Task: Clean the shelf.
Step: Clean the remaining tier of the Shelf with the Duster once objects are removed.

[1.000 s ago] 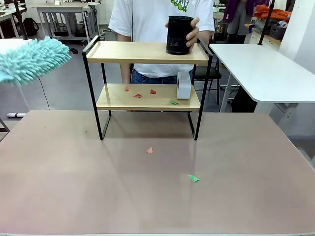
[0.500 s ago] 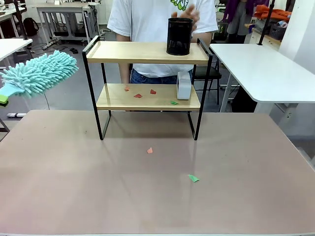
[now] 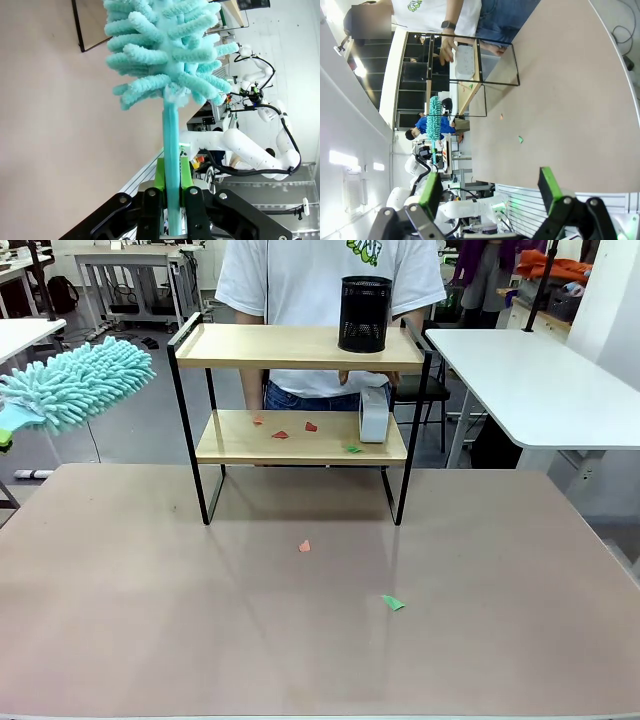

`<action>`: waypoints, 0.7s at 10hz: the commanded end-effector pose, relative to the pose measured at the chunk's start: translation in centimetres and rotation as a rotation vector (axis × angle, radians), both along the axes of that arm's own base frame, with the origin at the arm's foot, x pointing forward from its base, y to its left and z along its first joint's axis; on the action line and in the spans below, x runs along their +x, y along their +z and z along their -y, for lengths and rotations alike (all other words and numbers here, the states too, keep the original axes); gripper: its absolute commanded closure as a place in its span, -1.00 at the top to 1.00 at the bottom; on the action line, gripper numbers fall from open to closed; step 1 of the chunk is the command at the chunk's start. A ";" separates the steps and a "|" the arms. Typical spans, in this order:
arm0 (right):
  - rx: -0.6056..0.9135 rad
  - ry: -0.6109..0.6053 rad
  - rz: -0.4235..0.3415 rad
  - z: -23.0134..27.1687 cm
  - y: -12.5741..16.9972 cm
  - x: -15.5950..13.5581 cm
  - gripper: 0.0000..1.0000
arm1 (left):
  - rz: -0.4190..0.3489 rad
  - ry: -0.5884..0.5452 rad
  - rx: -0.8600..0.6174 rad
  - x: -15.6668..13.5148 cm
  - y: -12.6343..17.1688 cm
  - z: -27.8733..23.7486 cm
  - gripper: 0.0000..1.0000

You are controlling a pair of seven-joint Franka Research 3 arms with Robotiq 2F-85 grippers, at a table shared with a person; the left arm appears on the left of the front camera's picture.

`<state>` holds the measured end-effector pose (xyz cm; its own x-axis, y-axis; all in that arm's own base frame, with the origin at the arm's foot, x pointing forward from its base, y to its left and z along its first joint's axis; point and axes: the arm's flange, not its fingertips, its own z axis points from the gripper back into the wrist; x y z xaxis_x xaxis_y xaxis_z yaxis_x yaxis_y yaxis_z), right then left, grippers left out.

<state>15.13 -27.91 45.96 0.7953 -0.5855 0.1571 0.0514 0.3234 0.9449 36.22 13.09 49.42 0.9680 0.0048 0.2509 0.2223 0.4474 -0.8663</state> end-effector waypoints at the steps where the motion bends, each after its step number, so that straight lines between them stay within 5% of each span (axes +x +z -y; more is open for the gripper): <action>1: -0.003 0.002 0.038 0.0 0.2 0.1 1.00 | -0.004 0.005 0.002 -0.3 0.1 0.2 -1.00; 7: -0.003 0.002 0.038 0.0 0.2 0.1 1.00 | -0.004 0.005 0.002 -0.3 0.1 0.2 -1.00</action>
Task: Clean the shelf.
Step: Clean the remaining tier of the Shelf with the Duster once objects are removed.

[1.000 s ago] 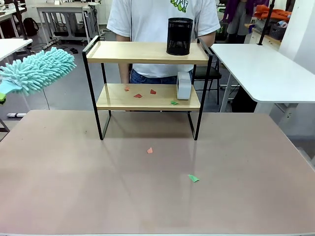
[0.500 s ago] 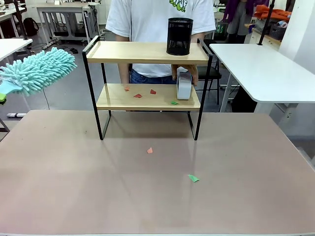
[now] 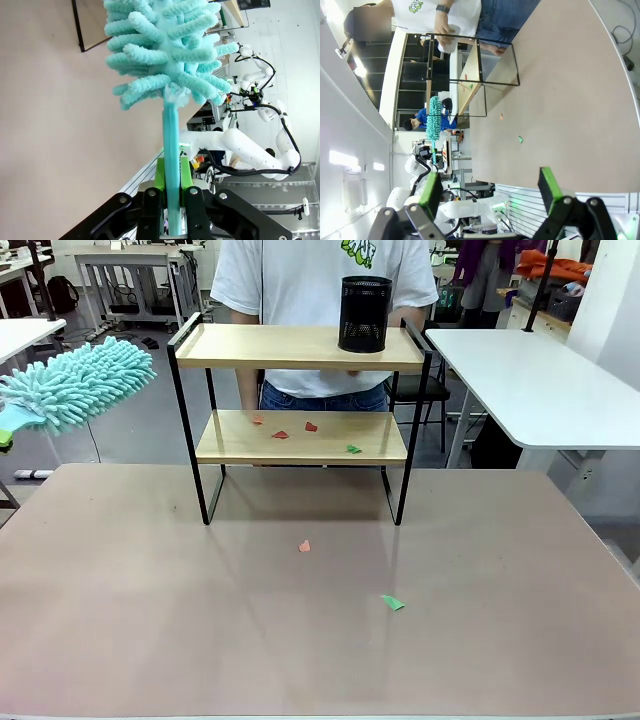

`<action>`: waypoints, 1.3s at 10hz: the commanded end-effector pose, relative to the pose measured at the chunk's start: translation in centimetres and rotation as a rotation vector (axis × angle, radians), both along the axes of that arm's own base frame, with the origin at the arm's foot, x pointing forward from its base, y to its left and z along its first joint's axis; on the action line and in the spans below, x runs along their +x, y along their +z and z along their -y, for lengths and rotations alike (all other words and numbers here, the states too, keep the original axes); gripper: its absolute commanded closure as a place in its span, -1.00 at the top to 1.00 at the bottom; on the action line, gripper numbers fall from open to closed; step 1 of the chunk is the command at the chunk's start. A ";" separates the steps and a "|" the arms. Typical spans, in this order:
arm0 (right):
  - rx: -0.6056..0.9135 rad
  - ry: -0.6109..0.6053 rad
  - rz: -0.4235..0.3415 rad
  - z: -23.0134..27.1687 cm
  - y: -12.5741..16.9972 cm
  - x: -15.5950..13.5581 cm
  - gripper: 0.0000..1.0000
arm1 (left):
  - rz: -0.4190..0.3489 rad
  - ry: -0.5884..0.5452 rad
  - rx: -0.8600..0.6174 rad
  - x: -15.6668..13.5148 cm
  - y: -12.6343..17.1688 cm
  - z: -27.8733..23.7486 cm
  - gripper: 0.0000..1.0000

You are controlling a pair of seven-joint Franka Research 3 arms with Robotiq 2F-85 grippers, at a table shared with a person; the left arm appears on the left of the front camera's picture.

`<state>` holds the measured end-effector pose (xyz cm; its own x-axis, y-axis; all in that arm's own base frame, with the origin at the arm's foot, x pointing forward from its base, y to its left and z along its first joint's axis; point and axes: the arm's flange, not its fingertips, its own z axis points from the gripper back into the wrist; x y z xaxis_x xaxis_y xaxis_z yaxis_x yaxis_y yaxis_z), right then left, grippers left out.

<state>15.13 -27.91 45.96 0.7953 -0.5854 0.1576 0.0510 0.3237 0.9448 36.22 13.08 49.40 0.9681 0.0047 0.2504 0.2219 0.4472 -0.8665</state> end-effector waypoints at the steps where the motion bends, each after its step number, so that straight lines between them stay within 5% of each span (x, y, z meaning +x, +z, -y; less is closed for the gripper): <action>1: -0.003 0.002 0.037 0.0 0.2 0.1 1.00 | -0.004 0.005 0.002 -0.3 0.1 0.1 -1.00; 9: -0.003 0.002 0.037 0.0 0.2 0.1 1.00 | -0.004 0.005 0.002 -0.3 0.1 0.1 -1.00; 10: -0.003 0.002 0.037 0.0 0.2 0.1 1.00 | 0.000 0.000 0.000 0.0 0.0 0.0 -0.75; 13: -0.003 0.002 0.037 0.0 0.2 0.1 1.00 | 0.110 -0.003 0.032 -10.5 4.8 1.7 -0.75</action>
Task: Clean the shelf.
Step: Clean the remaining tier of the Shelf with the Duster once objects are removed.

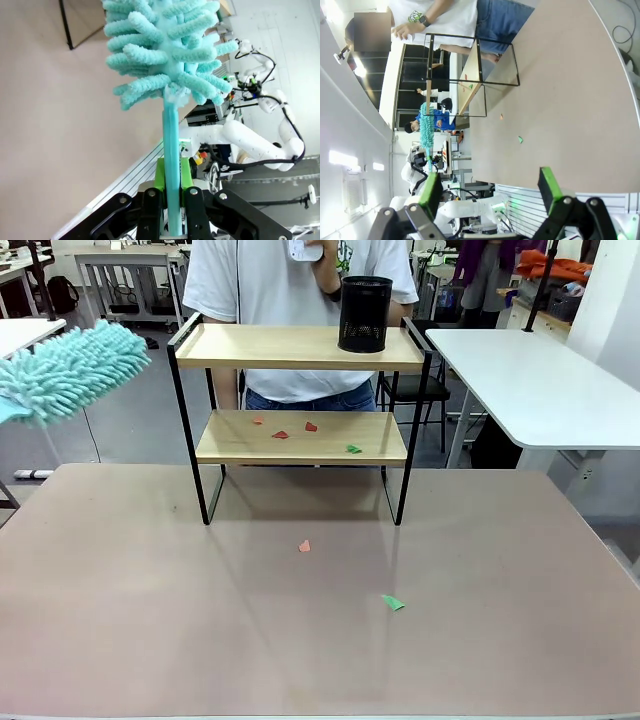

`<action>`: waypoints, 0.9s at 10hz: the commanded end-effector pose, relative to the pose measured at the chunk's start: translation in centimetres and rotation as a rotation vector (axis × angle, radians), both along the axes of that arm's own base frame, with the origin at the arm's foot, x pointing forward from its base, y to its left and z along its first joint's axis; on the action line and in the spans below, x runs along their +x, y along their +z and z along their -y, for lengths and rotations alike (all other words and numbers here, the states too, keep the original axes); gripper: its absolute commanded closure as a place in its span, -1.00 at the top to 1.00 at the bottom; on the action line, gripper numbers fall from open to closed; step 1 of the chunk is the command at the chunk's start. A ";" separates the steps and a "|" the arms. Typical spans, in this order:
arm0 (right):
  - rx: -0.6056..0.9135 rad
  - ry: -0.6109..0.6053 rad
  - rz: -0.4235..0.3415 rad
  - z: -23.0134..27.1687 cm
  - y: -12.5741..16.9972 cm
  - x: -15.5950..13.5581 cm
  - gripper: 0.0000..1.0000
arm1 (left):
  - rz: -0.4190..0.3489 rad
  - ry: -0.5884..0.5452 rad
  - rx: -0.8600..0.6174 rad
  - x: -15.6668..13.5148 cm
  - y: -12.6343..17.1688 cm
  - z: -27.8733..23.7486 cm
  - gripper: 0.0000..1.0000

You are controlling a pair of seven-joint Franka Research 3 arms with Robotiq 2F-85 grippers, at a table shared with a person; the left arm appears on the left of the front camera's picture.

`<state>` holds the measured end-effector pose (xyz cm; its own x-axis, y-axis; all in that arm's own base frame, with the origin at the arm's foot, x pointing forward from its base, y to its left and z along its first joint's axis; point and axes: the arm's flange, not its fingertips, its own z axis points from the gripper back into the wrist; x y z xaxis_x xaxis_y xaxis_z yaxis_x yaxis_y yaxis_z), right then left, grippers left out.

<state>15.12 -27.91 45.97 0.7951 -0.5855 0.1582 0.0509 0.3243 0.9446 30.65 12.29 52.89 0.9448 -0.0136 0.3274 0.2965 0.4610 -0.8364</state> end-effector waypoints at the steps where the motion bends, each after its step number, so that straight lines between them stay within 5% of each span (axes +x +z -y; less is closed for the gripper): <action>1: -0.002 0.002 0.037 0.0 0.2 0.1 1.00 | 0.021 -0.078 0.027 -8.4 1.9 1.3 -0.75; 4: -0.002 0.002 0.037 0.0 0.2 0.1 1.00 | 0.138 -0.449 0.174 -14.5 1.7 3.3 -0.75; 6: -0.002 0.002 0.037 0.0 0.2 0.1 1.00 | 0.103 -0.656 0.287 -14.7 0.8 7.4 -0.75; 9: -0.002 0.002 0.037 0.0 0.2 0.1 1.00 | -0.005 -0.629 0.387 -10.6 -0.1 15.8 -0.75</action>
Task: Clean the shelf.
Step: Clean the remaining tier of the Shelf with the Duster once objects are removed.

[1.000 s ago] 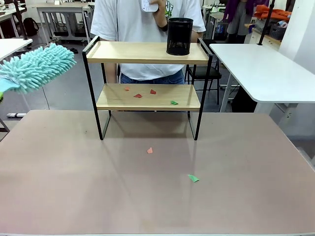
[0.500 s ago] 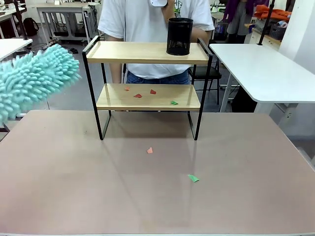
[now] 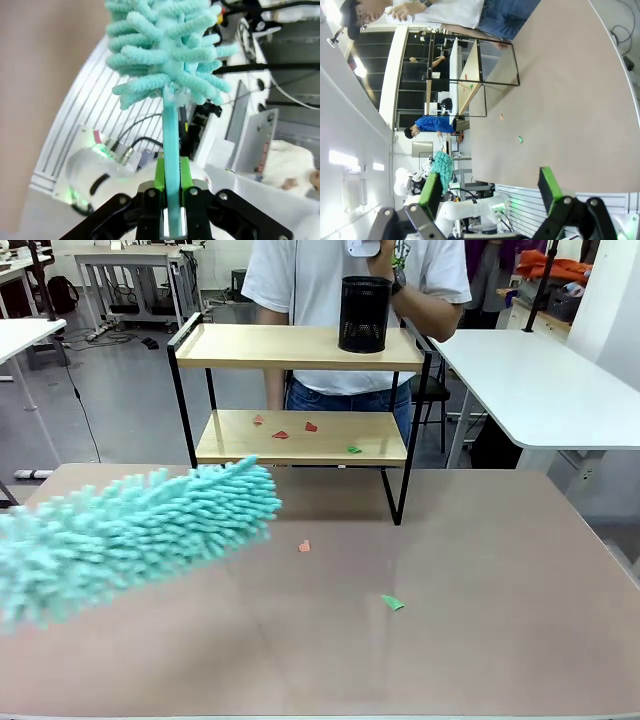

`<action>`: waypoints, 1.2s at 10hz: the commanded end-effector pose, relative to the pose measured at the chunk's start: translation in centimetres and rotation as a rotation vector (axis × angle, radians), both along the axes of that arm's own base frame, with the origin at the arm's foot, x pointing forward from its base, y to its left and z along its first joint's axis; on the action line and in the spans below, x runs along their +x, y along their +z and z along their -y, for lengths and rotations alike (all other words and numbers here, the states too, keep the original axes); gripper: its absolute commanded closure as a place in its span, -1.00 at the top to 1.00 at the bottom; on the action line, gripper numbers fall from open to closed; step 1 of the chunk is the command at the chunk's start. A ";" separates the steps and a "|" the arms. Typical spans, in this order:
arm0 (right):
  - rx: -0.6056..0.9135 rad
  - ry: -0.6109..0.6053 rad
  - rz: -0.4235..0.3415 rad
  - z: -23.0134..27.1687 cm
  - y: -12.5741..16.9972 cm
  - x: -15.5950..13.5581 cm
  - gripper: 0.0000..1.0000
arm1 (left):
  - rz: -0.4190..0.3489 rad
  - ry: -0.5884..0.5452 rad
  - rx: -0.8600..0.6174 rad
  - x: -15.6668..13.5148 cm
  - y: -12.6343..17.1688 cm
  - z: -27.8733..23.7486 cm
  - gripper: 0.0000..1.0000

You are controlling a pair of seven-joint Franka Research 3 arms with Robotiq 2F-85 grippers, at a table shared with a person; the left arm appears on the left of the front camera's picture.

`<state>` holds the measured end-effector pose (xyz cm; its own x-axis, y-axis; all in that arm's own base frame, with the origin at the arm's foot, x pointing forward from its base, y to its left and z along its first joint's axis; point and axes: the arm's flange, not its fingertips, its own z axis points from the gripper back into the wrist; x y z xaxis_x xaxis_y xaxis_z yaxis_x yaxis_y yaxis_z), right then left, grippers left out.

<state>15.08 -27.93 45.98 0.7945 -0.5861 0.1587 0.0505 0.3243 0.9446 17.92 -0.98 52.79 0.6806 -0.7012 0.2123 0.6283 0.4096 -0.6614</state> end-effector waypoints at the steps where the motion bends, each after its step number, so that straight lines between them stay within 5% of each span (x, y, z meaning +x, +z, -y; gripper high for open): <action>1: -0.002 0.003 0.036 0.0 0.2 0.2 1.00 | 0.009 0.095 0.086 3.6 -0.3 5.7 -0.75; 3: -0.002 0.003 0.036 0.0 0.2 0.2 1.00 | -0.052 0.164 0.074 6.1 -0.7 9.0 -0.75; 4: -0.002 0.003 0.036 0.0 0.2 0.2 1.00 | 0.011 0.069 0.082 3.4 -1.0 6.0 -0.75; 6: -0.002 0.003 0.036 0.0 0.2 0.2 1.00 | 0.011 0.069 0.082 3.4 -1.0 6.0 -0.75; 9: -0.002 0.003 0.036 0.0 0.2 0.2 1.00 | 0.014 0.227 0.055 7.2 -1.7 9.4 -0.75; 12: -0.002 0.003 0.036 0.0 0.2 0.2 1.00 | 0.046 0.327 -0.014 8.0 -1.3 8.8 -0.75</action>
<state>15.10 -27.91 45.99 0.7953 -0.5850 0.1588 0.0504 0.3248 0.9444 26.43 -9.29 51.68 0.8425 -0.4824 0.2396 0.5130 0.5830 -0.6300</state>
